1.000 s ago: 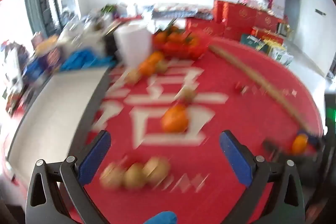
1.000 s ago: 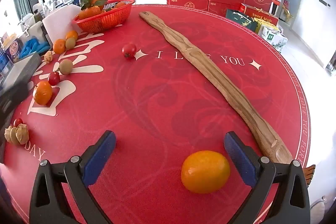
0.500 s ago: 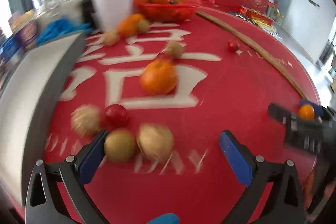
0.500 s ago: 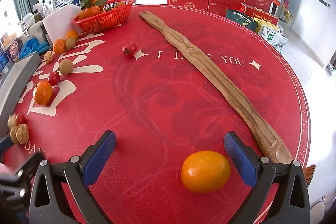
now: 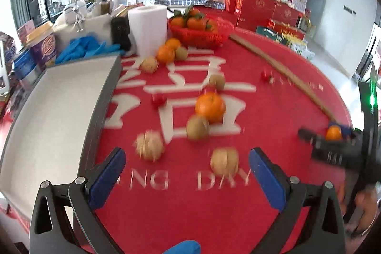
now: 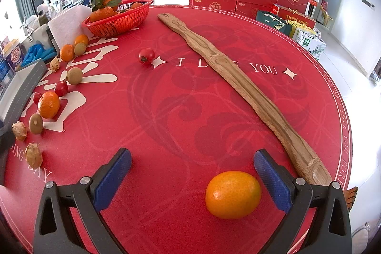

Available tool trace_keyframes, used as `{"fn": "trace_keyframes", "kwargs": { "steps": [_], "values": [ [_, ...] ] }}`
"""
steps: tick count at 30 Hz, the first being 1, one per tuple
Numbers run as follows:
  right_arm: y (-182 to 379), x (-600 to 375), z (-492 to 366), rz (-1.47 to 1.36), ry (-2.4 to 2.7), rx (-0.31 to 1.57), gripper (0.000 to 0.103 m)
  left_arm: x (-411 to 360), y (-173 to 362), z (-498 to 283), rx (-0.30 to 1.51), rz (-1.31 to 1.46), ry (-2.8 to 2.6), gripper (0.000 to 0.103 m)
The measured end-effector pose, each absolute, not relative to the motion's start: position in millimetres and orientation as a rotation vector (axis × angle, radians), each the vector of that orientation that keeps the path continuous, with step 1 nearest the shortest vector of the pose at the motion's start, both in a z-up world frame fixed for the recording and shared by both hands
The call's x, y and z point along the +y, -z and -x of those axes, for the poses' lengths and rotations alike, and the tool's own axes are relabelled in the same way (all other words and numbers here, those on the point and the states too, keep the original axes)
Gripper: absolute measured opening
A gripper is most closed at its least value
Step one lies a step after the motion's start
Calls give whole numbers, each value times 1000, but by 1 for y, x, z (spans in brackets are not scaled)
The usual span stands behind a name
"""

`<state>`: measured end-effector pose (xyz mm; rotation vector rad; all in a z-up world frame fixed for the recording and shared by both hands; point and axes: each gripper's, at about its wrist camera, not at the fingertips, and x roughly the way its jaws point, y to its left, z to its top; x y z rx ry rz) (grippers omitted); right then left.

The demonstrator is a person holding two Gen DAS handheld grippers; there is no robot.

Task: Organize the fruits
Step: 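Move the left gripper toward a tan papery walnut on the cloth, then close the left gripper on the tan walnut while the right gripper grasps an orange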

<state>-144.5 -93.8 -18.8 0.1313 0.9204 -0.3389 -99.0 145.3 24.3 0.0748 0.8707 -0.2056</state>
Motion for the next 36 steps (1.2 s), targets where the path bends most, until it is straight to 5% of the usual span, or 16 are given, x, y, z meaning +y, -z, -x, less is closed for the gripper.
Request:
{"fn": "trace_keyframes", "kwargs": {
  "steps": [7, 22, 27, 33, 36],
  "values": [
    [19, -94, 144, -131, 339, 921, 103, 138, 15, 96, 934, -86, 155, 103],
    [19, -94, 144, -131, 339, 920, 103, 149, -7, 77, 892, -132, 169, 98],
    [19, -94, 144, -131, 339, 921, 103, 152, 3, 65, 927, -160, 191, 71],
    [19, -94, 144, -131, 340, 921, 103, 154, 4, 61, 914, -112, 220, 59],
    [19, -94, 144, -130, 339, 921, 103, 147, 3, 62, 907, -122, 245, 40]
  ]
}}
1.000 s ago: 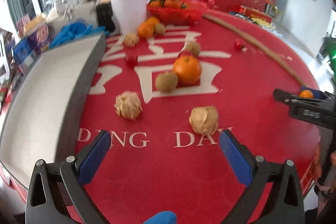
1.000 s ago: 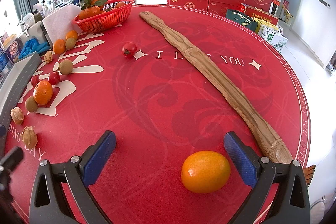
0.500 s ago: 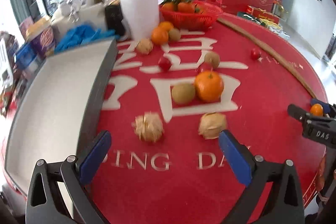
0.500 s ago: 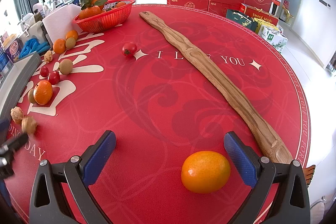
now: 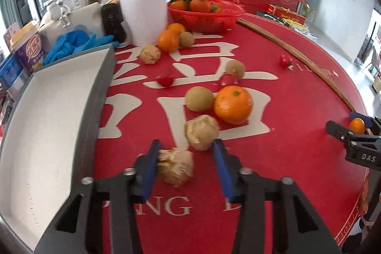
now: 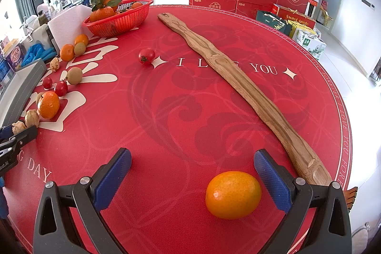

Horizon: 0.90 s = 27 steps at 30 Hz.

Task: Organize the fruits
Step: 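Close the left gripper on the tan walnut while the right gripper grasps an orange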

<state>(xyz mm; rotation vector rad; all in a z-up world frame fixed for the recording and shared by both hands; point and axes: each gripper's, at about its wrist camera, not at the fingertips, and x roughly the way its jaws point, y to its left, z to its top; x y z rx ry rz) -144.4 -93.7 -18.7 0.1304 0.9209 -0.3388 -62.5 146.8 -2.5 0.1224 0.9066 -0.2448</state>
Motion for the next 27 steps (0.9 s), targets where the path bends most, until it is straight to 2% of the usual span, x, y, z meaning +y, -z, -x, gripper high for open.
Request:
{"fn": "trace_keyframes", "kwargs": {
  "steps": [2, 8, 11, 16, 20, 24, 25, 26, 27],
  "values": [
    [19, -94, 144, -130, 339, 921, 103, 144, 2, 65, 904, -126, 245, 25],
    [19, -93, 144, -129, 338, 923, 103, 148, 4, 79, 868, -106, 221, 26],
    [19, -90, 140, -124, 321, 931, 103, 150, 5, 83, 858, -98, 219, 29],
    [20, -54, 115, -64, 182, 965, 103, 151, 5, 80, 863, -88, 222, 31],
    [16, -21, 90, -68, -12, 977, 103, 151, 5, 82, 864, -82, 218, 31],
    [13, 3, 63, -61, -90, 954, 103, 153, 5, 87, 865, -69, 206, 25],
    [13, 7, 59, -54, -105, 955, 99, 154, 5, 88, 866, -55, 205, 25],
    [14, 11, 54, -48, -117, 957, 87, 155, 5, 88, 869, -47, 205, 25],
    [16, 17, 51, -36, -129, 960, 85, 157, 4, 89, 874, -35, 207, 25]
  ]
}}
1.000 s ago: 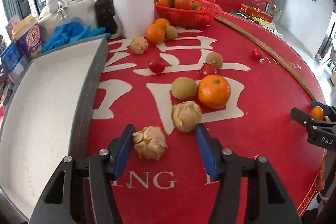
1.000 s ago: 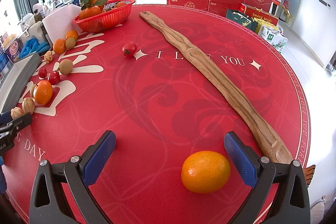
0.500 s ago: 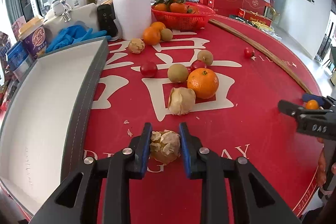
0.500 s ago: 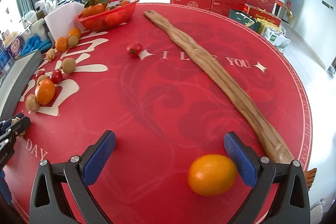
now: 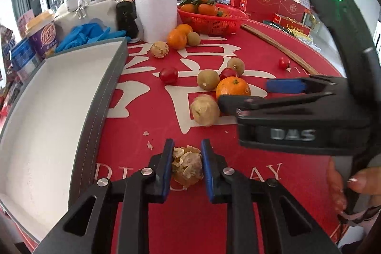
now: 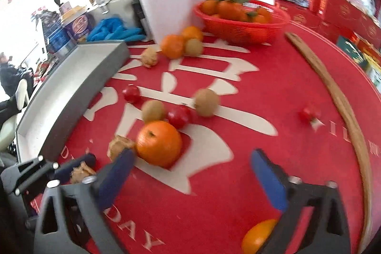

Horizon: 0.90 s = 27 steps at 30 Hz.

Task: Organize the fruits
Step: 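Close the left gripper on the tan walnut while the right gripper grasps an orange, then carry the walnut into the white tray and open the left gripper while the right drops the orange there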

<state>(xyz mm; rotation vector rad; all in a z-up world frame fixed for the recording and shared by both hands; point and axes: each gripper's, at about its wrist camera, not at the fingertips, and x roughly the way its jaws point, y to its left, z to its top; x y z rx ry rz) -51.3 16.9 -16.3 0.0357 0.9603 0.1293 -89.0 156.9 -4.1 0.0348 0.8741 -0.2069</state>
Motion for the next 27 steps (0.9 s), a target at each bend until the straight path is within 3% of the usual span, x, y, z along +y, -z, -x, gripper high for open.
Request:
{"fn": "trace_keyframes", "kwargs": {
  "steps": [3, 17, 27],
  "values": [
    [15, 30, 52, 31, -128, 937, 39, 162, 0, 92, 883, -1, 214, 25],
    [-11, 16, 53, -140, -207, 948, 39, 223, -44, 109, 746, 100, 137, 25],
    [-23, 94, 33, -56, -339, 954, 39, 302, -38, 105, 731, 120, -84, 25]
  ]
}}
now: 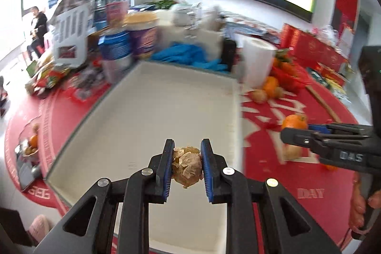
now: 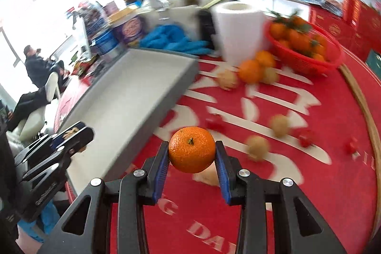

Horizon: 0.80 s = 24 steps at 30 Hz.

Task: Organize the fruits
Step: 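Carry the walnut into the white tray and open the left gripper while the right drops the orange there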

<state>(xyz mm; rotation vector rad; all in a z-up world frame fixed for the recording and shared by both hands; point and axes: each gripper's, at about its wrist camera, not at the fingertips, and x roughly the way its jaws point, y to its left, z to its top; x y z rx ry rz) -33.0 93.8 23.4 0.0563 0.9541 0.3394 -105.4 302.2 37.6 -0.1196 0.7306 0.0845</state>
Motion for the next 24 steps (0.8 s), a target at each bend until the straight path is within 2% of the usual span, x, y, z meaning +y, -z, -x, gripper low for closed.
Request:
{"fn": "trace_keyframes", "kwargs": {
  "steps": [9, 14, 21, 23, 24],
  "values": [
    [-24, 182, 17, 52, -462, 960, 39, 344, -13, 99, 786, 153, -181, 25],
    [-17, 208, 12, 82, -491, 974, 39, 357, 4, 96, 838, 136, -220, 25],
    [11, 227, 11, 125, -500, 1042, 39, 365, 6, 99, 824, 111, -236, 27],
    [10, 229, 12, 154, -488, 1022, 39, 367, 7, 100, 818, 120, -245, 33],
    [8, 230, 13, 155, -490, 1019, 39, 368, 7, 100, 819, 126, -244, 46]
  ]
}}
